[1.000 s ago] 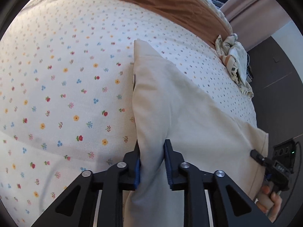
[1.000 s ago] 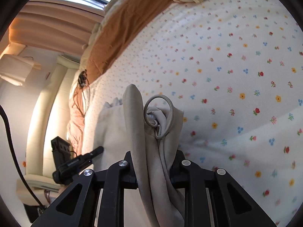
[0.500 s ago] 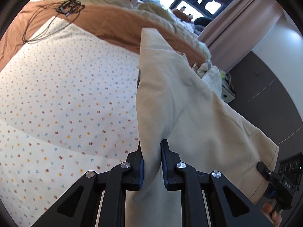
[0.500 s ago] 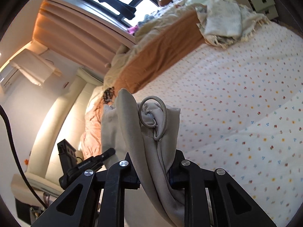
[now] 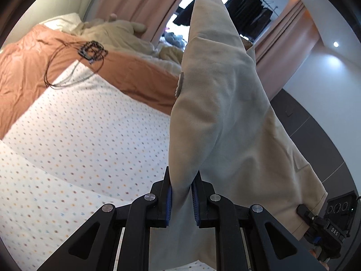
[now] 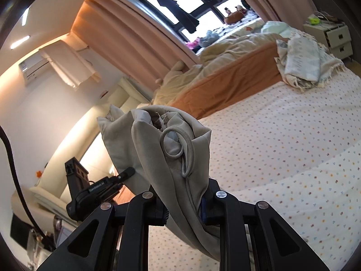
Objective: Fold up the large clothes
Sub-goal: 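Lift the folded jacket off the bed with both grippers, then carry the jacket with both grippers toward the black folded clothes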
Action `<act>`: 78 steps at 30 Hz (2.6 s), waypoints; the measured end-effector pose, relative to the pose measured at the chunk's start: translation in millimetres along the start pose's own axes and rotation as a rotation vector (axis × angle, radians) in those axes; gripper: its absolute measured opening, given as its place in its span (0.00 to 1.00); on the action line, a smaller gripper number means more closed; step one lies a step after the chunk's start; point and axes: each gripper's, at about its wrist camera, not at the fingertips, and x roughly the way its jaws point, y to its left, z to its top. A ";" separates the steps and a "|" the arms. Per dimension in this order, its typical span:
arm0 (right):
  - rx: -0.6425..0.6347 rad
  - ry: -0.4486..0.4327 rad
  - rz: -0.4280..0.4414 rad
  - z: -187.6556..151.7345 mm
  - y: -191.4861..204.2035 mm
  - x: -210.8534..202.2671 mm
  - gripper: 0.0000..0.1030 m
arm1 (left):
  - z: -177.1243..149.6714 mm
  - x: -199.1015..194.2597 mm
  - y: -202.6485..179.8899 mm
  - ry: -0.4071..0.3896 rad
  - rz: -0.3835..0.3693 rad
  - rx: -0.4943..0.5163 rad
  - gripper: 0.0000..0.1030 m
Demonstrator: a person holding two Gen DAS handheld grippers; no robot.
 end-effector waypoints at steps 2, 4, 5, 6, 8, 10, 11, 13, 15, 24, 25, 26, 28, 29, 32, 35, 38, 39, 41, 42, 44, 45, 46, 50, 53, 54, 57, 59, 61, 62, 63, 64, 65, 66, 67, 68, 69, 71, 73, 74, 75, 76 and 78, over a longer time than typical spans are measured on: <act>-0.024 0.009 0.018 -1.8 21.0 3.8 0.21 | 9.4 -21.6 8.0 -0.020 0.007 0.004 0.14; -0.046 0.018 0.040 -4.1 39.4 9.0 0.21 | 17.9 -42.3 16.6 -0.040 0.019 0.006 0.14; -0.058 0.024 0.055 -5.9 51.3 12.9 0.21 | 21.8 -52.9 21.0 -0.049 0.029 0.009 0.14; -0.068 0.031 0.067 -7.9 60.5 16.4 0.21 | 26.3 -64.2 27.0 -0.058 0.034 0.007 0.14; -0.086 0.045 0.090 -12.9 79.3 25.3 0.21 | 33.7 -86.1 39.6 -0.078 0.042 0.003 0.14; -0.101 0.055 0.111 -17.7 97.0 33.9 0.21 | 41.4 -107.4 52.7 -0.100 0.062 0.000 0.14; -0.110 0.061 0.125 -21.1 107.7 39.4 0.21 | 44.8 -117.8 59.2 -0.111 0.073 -0.002 0.14; -0.128 0.072 0.151 -28.8 128.1 49.7 0.21 | 51.6 -139.3 72.8 -0.130 0.093 -0.007 0.14; -0.144 0.082 0.168 -37.0 147.5 59.2 0.21 | 58.7 -157.1 87.6 -0.148 0.114 -0.013 0.14; -0.211 0.156 0.275 -73.2 238.4 108.9 0.21 | 79.3 -243.4 162.6 -0.237 0.205 -0.052 0.13; -0.222 0.165 0.288 -77.4 248.0 114.2 0.21 | 80.0 -253.9 170.4 -0.249 0.215 -0.049 0.13; -0.231 0.175 0.302 -81.7 257.3 119.7 0.21 | 81.5 -262.2 178.2 -0.260 0.223 -0.051 0.13; -0.249 0.194 0.325 -90.1 278.3 131.0 0.21 | 85.4 -280.7 194.7 -0.275 0.243 -0.065 0.13; -0.256 0.201 0.334 -94.5 289.6 136.5 0.21 | 88.5 -290.5 203.1 -0.282 0.250 -0.073 0.13; -0.280 0.232 0.367 -111.3 324.4 152.3 0.21 | 94.9 -324.7 226.8 -0.312 0.270 -0.087 0.13; -0.310 0.268 0.409 -127.5 363.1 166.1 0.21 | 102.8 -358.1 249.7 -0.349 0.300 -0.089 0.13; -0.343 0.302 0.462 -149.3 406.8 176.7 0.21 | 111.4 -397.2 272.4 -0.386 0.342 -0.097 0.13; -0.353 0.311 0.476 -155.9 419.3 180.2 0.21 | 113.3 -408.8 280.9 -0.397 0.361 -0.097 0.13; -0.376 0.334 0.510 -171.3 446.8 187.6 0.21 | 114.9 -433.7 296.4 -0.423 0.403 -0.098 0.13; -0.385 0.348 0.527 -177.5 458.6 192.8 0.21 | 115.1 -445.4 304.3 -0.433 0.424 -0.099 0.13; -0.400 0.381 0.564 -195.8 483.3 203.0 0.21 | 114.0 -464.3 319.4 -0.450 0.461 -0.112 0.13; -0.407 0.393 0.575 -203.0 492.3 207.5 0.21 | 112.4 -474.4 326.1 -0.457 0.478 -0.121 0.13; -0.413 0.411 0.590 -213.6 503.7 213.2 0.21 | 110.7 -484.5 333.7 -0.465 0.494 -0.131 0.13; -0.427 0.481 0.638 -251.6 540.6 233.2 0.21 | 103.6 -519.0 363.8 -0.488 0.552 -0.163 0.13; -0.425 0.531 0.663 -279.5 560.5 247.1 0.21 | 99.4 -533.5 380.6 -0.486 0.614 -0.169 0.13; -0.422 0.546 0.672 -287.1 564.3 251.1 0.21 | 96.0 -539.4 387.2 -0.486 0.627 -0.174 0.13; -0.419 0.589 0.696 -313.8 581.8 263.3 0.21 | 92.2 -549.1 404.9 -0.482 0.664 -0.185 0.13; -0.408 0.617 0.709 -325.6 583.0 274.0 0.21 | 91.0 -548.8 415.2 -0.475 0.684 -0.189 0.13; -0.397 0.637 0.714 -331.3 580.4 286.8 0.21 | 91.3 -545.2 430.3 -0.468 0.689 -0.205 0.13; -0.393 0.644 0.713 -334.0 579.8 292.8 0.21 | 92.4 -539.2 437.2 -0.466 0.688 -0.211 0.12; -0.388 0.649 0.711 -335.9 577.2 298.8 0.21 | 93.7 -530.7 444.7 -0.465 0.689 -0.214 0.12; -0.382 0.654 0.706 -337.6 574.3 307.0 0.21 | 94.1 -525.4 457.1 -0.455 0.698 -0.213 0.12; -0.374 0.659 0.698 -337.9 568.8 315.7 0.21 | 97.0 -512.6 464.5 -0.441 0.710 -0.221 0.12; -0.367 0.665 0.686 -337.6 561.8 326.9 0.21 | 99.6 -500.3 473.7 -0.430 0.705 -0.241 0.11; -0.357 0.669 0.671 -338.3 556.7 337.2 0.21 | 101.9 -489.7 482.7 -0.420 0.694 -0.256 0.11; -0.349 0.671 0.656 -338.7 553.5 344.6 0.21 | 104.3 -478.9 490.6 -0.408 0.683 -0.261 0.11; -0.343 0.672 0.640 -338.3 548.7 355.3 0.21 | 107.4 -467.3 496.9 -0.396 0.678 -0.262 0.11; -0.323 0.670 0.613 -333.5 531.1 372.9 0.21 | 113.8 -444.7 506.9 -0.372 0.675 -0.256 0.10; -0.291 0.673 0.595 -326.1 513.3 387.8 0.21 | 120.7 -425.5 514.8 -0.349 0.678 -0.249 0.10; -0.275 0.672 0.585 -323.0 503.9 396.0 0.21 | 124.6 -415.8 518.3 -0.337 0.676 -0.247 0.09; -0.260 0.671 0.574 -319.0 494.0 400.3 0.21 | 128.1 -407.8 520.3 -0.326 0.677 -0.243 0.09; -0.247 0.671 0.564 -317.0 485.7 407.8 0.21 | 129.8 -399.5 523.2 -0.312 0.679 -0.240 0.09; -0.211 0.678 0.546 -313.3 468.0 423.9 0.21 | 135.3 -383.2 530.0 -0.289 0.683 -0.245 0.08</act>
